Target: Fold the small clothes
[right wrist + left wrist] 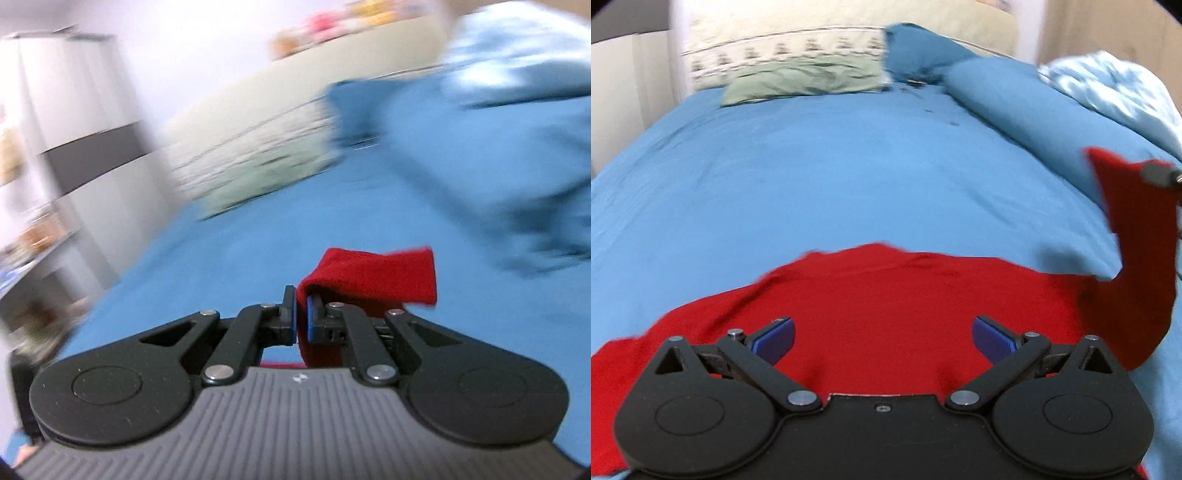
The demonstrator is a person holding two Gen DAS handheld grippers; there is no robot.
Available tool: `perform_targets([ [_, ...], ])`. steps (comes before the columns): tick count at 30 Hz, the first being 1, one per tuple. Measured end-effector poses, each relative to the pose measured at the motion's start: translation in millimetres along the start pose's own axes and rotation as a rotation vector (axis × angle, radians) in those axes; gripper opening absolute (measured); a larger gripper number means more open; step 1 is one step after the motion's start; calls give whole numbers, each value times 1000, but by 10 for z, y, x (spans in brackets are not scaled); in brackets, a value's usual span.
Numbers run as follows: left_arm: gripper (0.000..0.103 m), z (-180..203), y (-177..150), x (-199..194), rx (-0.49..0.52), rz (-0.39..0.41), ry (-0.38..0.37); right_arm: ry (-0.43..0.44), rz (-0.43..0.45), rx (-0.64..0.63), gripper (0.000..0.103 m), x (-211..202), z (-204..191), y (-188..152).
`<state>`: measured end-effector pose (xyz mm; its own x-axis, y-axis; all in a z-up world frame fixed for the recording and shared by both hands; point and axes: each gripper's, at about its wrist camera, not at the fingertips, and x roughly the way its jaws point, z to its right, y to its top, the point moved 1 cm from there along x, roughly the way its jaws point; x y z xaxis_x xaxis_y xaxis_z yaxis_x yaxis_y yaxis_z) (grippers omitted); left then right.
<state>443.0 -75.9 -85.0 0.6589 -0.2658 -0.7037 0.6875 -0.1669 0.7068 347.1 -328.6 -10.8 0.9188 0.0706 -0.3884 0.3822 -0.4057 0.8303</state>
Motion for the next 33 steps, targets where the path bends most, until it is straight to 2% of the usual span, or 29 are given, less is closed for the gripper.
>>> perform_targets([
  [3,103,-360,-196,-93,-25,0,38,105,-124,-42,20,567,-605,-526],
  [5,103,-528,-344,-120,-17,-11,71,107,-243,-54,20,943,-838,-1016],
  [7,103,-629,-466,-120,0,-27,96,78,-317,-83,20,1156,-939,-1413],
  [9,103,-682,-547,-116,15,-36,107,72,-350,-76,24,1220,-963,-1698],
  [10,103,-706,-563,-118,19,-35,103,73,-336,-74,24,1201,-963,-1764],
  [11,103,-694,-562,-116,22,-32,97,75,-315,-75,27,1169,-953,-1787],
  [13,103,-642,-553,-117,30,-23,87,104,-313,-65,43,1119,-899,-1760],
  [15,103,-545,-534,-146,45,-5,71,111,-313,-89,72,1029,-851,-1700],
  [16,103,-484,-513,-159,59,10,59,102,-308,-120,80,966,-836,-1654],
  [17,103,-388,-493,-187,78,32,47,89,-307,-152,96,931,-840,-1614],
  [18,103,-281,-473,-218,100,59,33,71,-308,-194,103,847,-812,-1566],
  [21,103,64,-421,-220,174,104,-9,34,-313,-304,103,556,-655,-1480],
  [25,102,472,-443,-7,264,99,-29,-91,-311,-386,103,232,-406,-1444],
  [26,99,541,-454,68,272,93,-42,-133,-309,-391,103,155,-322,-1452],
  [27,96,601,-469,166,279,80,-57,-170,-315,-390,103,110,-253,-1470],
  [29,75,723,-508,341,295,44,-63,-222,-336,-379,103,23,-103,-1517],
  [30,69,765,-522,434,303,20,-57,-230,-341,-372,103,-12,-38,-1539],
  [31,57,790,-544,524,312,-5,-55,-233,-341,-363,103,-28,9,-1554],
  [33,55,772,-594,595,308,2,-62,-236,-344,-342,103,-73,109,-1583],
])
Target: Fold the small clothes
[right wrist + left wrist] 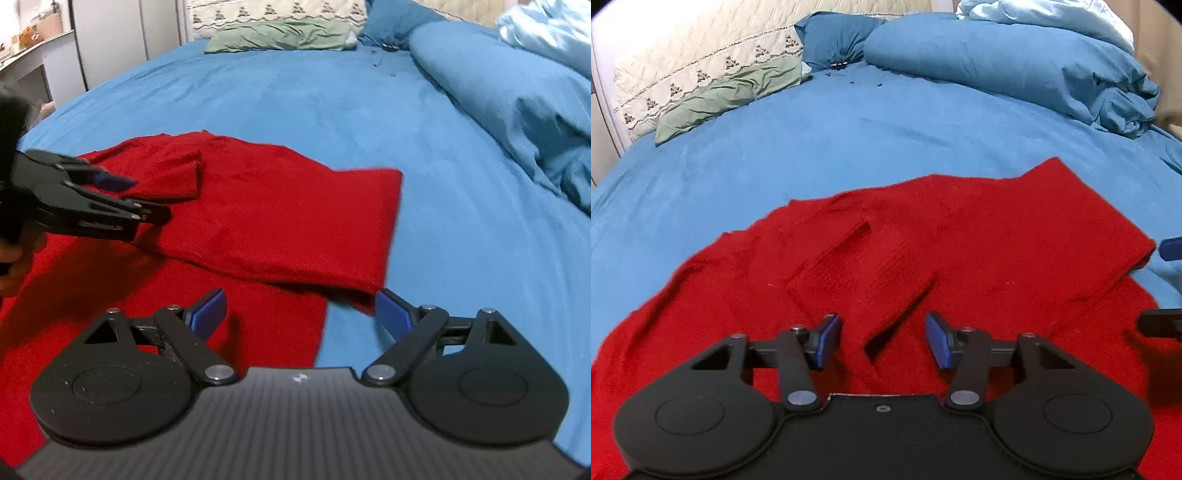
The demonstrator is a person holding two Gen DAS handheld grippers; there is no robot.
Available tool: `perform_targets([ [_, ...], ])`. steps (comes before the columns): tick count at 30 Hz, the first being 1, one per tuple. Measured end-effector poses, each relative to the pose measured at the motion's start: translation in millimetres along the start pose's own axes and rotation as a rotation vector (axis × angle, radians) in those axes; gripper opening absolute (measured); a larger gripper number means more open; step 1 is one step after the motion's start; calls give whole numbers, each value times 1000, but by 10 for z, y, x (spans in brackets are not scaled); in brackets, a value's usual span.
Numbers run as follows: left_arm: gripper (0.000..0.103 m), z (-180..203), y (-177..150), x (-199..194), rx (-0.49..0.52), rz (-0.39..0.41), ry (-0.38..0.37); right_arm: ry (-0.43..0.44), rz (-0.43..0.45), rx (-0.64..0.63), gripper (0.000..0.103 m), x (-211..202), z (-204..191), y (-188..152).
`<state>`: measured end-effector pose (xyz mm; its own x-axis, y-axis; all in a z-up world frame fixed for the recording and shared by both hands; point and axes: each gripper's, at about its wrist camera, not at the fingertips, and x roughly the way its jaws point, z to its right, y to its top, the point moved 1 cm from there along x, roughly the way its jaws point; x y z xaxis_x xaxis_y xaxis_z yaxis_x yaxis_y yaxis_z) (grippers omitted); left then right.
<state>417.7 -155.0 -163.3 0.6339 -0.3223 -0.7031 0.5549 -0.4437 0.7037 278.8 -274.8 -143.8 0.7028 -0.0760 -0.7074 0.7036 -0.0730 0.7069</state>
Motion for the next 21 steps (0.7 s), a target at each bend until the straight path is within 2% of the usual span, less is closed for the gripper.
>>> perform_targets([
  [1,47,-20,-21,-37,-12,14,-1,0,-2,8,103,11,13,-13],
  [2,35,-61,-32,-61,-39,22,1,2,0,15,103,6,36,-29],
  [3,29,-140,-37,-93,-91,35,-5,4,4,23,103,-15,33,-41],
  [4,18,-230,-30,-103,-140,44,-9,7,10,31,103,-7,30,-28],
  [5,11,-324,-45,-130,-195,55,-3,11,16,40,103,6,30,-26],
  [9,16,-698,-235,-268,-419,91,15,0,27,65,103,10,41,-59],
  [10,28,-753,-288,-281,-453,85,-1,-10,28,62,103,14,34,-66],
  [11,37,-777,-340,-282,-470,79,-18,-18,28,56,103,17,22,-81],
  [13,43,-783,-416,-266,-462,70,-45,-31,24,53,103,42,9,-96],
  [16,53,-737,-430,-291,-444,98,-65,-38,10,68,103,96,12,-115],
  [18,51,-752,-416,-269,-469,114,-74,-46,2,71,103,117,9,-128],
  [19,33,-759,-384,-255,-484,118,-68,-50,3,73,103,122,8,-132],
  [20,3,-775,-360,-250,-494,119,-50,-54,6,76,103,130,10,-133],
  [21,4,-801,-326,-260,-502,128,-42,-60,9,81,103,143,12,-127],
])
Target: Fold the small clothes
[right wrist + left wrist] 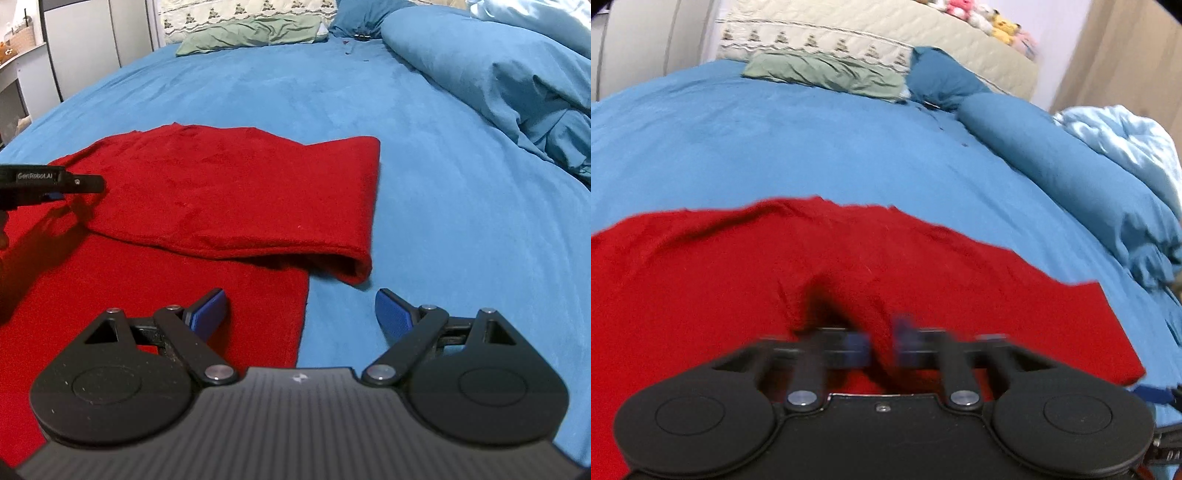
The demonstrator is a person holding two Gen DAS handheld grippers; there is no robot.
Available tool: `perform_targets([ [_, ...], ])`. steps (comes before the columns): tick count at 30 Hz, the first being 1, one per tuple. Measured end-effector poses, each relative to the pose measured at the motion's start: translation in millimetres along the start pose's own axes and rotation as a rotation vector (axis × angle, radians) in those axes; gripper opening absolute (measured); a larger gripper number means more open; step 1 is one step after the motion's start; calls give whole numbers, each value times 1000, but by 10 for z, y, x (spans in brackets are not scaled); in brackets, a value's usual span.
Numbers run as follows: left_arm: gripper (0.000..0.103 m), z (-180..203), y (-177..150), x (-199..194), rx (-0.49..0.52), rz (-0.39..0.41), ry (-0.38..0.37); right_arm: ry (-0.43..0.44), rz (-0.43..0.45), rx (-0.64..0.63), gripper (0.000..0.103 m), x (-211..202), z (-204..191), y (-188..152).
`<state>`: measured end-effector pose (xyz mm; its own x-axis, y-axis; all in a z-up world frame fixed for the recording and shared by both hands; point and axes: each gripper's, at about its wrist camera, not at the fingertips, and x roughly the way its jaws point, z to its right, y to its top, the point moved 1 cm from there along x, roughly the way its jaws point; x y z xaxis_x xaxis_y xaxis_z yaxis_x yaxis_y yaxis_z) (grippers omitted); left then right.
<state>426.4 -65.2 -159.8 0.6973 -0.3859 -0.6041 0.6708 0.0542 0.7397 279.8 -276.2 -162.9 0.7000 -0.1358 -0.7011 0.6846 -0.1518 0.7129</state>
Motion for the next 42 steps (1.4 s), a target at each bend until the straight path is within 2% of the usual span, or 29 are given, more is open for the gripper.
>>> perform_targets([
  [3,4,-91,157,-298,-13,134,42,-32,14,13,103,59,-20,38],
  [5,5,-191,229,-490,10,217,106,-40,22,15,103,114,-49,78],
  [7,4,-350,247,-650,15,272,166,-55,34,9,103,182,-103,119],
  [8,4,-435,244,-681,9,275,180,-64,38,5,103,214,-131,136],
  [14,5,-782,101,-619,-26,206,212,-125,43,-30,103,353,-250,248],
  [18,5,-826,2,-635,-48,193,202,-249,25,-60,103,337,-164,295],
  [19,6,-842,-31,-645,-47,183,200,-254,18,-53,103,319,-100,285],
  [21,9,-880,-129,-671,-40,158,205,-231,-3,-24,103,285,44,235],
  [25,22,-1008,-341,-781,-28,84,255,-169,-21,-21,103,233,187,196],
  [27,35,-1043,-439,-982,-17,79,292,-146,-47,-35,103,174,194,222],
  [29,63,-1031,-481,-1214,21,103,320,-131,-52,-55,103,46,126,232],
  [30,66,-998,-470,-1299,50,122,317,-99,-21,-81,103,-42,61,247],
  [33,68,-848,-375,-1346,120,152,290,14,80,-102,103,-173,-209,348],
  [35,69,-755,-308,-1199,128,129,244,112,87,-66,103,-64,-394,420],
  [36,70,-715,-282,-1107,128,115,224,135,78,-53,103,22,-463,429],
  [37,70,-681,-267,-1013,131,99,211,140,65,-51,103,122,-528,422],
  [40,70,-670,-261,-752,137,32,184,83,-6,-48,103,417,-581,295],
  [42,70,-728,-297,-618,149,-31,201,101,26,-35,103,407,-548,232],
])
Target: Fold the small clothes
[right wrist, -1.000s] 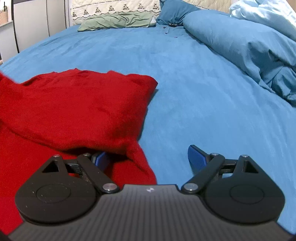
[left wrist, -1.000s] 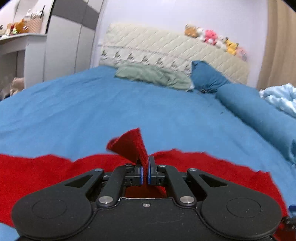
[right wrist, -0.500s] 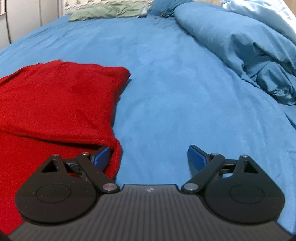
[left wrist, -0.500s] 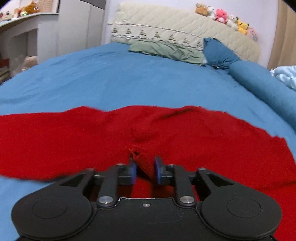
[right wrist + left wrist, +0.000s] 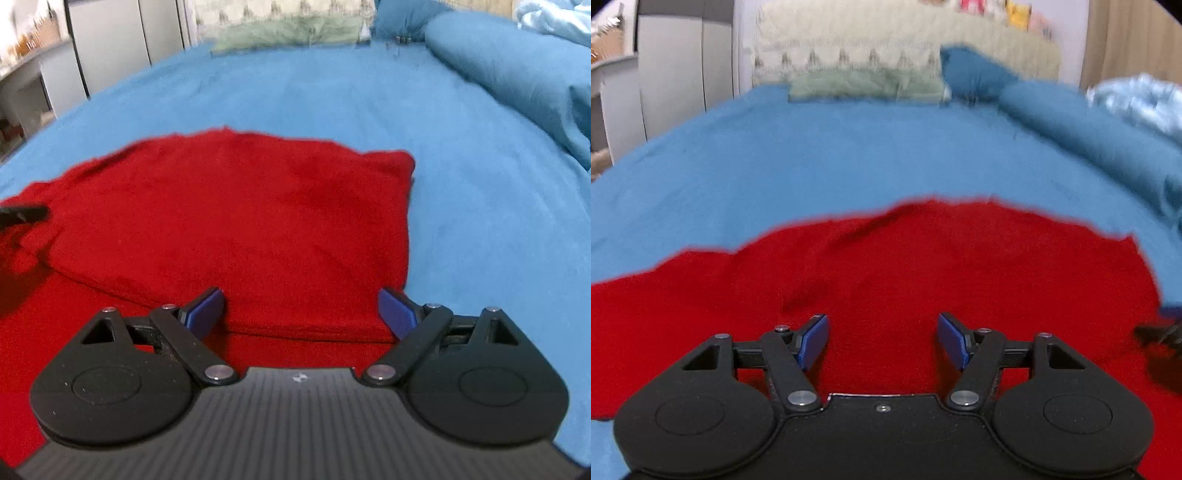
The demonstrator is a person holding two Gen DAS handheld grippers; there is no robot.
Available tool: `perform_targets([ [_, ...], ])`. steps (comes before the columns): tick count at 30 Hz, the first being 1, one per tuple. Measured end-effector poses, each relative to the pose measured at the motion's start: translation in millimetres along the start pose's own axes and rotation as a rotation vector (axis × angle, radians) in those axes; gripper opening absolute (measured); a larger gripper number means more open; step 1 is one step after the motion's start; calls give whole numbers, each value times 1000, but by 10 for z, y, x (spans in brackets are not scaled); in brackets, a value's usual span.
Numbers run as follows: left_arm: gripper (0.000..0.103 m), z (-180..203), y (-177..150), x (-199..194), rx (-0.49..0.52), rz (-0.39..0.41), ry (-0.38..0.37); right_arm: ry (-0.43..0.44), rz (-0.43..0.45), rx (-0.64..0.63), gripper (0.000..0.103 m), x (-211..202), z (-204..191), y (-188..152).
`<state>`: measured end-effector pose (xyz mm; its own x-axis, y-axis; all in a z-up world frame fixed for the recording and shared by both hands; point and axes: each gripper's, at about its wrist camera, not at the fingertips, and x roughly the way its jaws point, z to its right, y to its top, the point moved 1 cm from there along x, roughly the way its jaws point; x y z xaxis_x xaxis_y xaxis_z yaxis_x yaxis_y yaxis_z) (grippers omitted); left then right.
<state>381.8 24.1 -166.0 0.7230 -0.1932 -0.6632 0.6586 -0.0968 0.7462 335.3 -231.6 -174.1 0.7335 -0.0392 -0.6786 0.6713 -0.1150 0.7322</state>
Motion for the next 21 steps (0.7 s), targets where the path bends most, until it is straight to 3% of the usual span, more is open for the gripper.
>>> perform_targets([
  [2,70,-25,-72,5,19,6,-10,-10,-13,18,103,-37,-8,68],
  [6,72,-13,-98,-31,17,3,-7,19,112,11,103,-38,-107,355],
  [13,72,5,5,71,3,-3,-14,-88,-2,159,103,809,252,783],
  [16,72,-10,11,73,5,-3,-18,-63,21,200,103,811,321,818],
  [21,72,-48,58,-139,-28,16,-15,-25,45,151,103,526,183,895],
])
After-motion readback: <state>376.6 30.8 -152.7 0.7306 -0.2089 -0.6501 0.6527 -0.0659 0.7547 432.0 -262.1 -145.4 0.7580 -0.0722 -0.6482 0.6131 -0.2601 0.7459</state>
